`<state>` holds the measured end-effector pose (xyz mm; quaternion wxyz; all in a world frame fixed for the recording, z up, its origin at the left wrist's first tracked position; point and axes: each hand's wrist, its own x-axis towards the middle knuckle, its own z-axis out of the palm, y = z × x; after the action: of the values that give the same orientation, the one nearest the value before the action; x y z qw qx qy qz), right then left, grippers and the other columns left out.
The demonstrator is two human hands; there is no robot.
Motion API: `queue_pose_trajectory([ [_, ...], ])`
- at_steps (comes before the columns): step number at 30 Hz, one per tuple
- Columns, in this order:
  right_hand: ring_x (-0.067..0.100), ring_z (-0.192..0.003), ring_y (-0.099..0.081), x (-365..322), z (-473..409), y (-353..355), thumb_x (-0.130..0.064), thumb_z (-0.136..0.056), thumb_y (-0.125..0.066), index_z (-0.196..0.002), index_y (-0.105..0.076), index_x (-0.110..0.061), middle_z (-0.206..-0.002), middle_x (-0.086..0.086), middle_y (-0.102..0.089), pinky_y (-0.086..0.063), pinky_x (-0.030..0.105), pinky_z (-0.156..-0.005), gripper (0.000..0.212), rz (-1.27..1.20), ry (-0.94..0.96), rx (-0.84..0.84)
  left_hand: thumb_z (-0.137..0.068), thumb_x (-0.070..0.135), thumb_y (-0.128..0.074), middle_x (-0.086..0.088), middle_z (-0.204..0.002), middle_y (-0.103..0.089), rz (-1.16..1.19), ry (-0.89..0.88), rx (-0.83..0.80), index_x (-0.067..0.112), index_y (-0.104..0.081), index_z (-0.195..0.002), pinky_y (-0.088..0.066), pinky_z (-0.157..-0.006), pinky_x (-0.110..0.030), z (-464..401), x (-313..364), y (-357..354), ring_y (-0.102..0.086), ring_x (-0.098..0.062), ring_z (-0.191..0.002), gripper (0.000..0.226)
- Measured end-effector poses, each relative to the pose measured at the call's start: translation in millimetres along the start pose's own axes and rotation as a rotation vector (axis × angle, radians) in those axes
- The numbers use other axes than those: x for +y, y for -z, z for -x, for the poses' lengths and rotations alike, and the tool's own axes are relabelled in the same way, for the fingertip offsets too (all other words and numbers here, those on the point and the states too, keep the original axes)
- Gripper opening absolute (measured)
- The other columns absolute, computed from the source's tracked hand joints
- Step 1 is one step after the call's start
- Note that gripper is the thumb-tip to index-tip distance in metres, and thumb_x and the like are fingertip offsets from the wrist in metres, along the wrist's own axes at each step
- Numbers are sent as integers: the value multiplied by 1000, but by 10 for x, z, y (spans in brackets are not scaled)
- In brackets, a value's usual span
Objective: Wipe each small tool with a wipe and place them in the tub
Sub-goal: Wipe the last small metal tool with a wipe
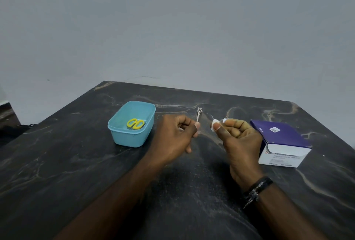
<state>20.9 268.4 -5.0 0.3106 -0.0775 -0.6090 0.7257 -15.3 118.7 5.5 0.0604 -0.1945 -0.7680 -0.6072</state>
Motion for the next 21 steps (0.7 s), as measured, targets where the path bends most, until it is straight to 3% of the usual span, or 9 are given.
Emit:
queue_pose_trajectory([
  [2,13,-66,-68,5,11,-9,-5,-77,-79,-84,-62,-12,-65,0,-72,-56,22,-65,20,20,3,-6,-91,27,-64,1,-71,-72,-95,-68,79,16,-71,-80,-46,-49,-23,-39,129,119,-59,-7,-44,17],
  [5,14,-69,-70,1,17,-11,-5,-77,-79,-83,-62,-14,-68,1,-73,-56,22,-66,20,35,11,-19,-86,33,-69,8,-71,-71,-381,-163,207,21,-75,-76,-49,-60,-24,-90,381,420,-62,-3,-62,16],
  [8,16,-70,-69,-3,32,-14,-6,-77,-80,-82,-62,-14,-69,3,-73,-56,25,-67,20,48,19,-28,-77,31,-72,3,-54,-59,-772,-129,342,19,-57,-48,-37,-52,-26,-182,480,880,-58,-20,-62,35],
  [10,19,-72,-69,4,35,-28,-6,-76,-80,-82,-62,-14,-72,7,-74,-55,30,-69,20,47,20,-28,-69,27,-70,-1,-51,-49,-936,-63,362,12,-46,-42,-36,-58,-32,-269,410,1143,-55,-37,-74,39],
  [13,20,-72,-70,-2,32,-37,-7,-77,-80,-82,-62,-13,-75,10,-74,-55,30,-68,20,51,22,-27,-69,27,-74,-4,-80,-63,-1047,210,275,14,-65,-64,-35,-75,-38,-344,308,1236,-39,-39,-116,16],
  [15,18,-70,-69,-17,25,-28,-7,-77,-79,-81,-62,-15,-72,6,-74,-54,26,-65,19,51,24,-22,-69,35,-78,-3,-100,-65,-1186,341,136,17,-70,-84,-35,-83,-41,-368,258,1235,-23,-37,-133,25],
  [18,16,-69,-70,-39,18,-15,-9,-77,-80,-82,-62,-16,-70,3,-74,-53,21,-60,19,53,27,-12,-67,43,-79,-3,-107,-66,-1327,363,-8,18,-70,-91,-37,-94,-43,-417,182,1212,-13,-39,-140,36],
  [21,15,-69,-71,-40,15,-10,-10,-77,-80,-82,-62,-15,-70,3,-74,-53,20,-59,19,55,24,-11,-70,47,-76,1,-97,-64,-1387,355,-80,17,-68,-93,-39,-103,-43,-450,110,1164,-10,-40,-142,39],
])
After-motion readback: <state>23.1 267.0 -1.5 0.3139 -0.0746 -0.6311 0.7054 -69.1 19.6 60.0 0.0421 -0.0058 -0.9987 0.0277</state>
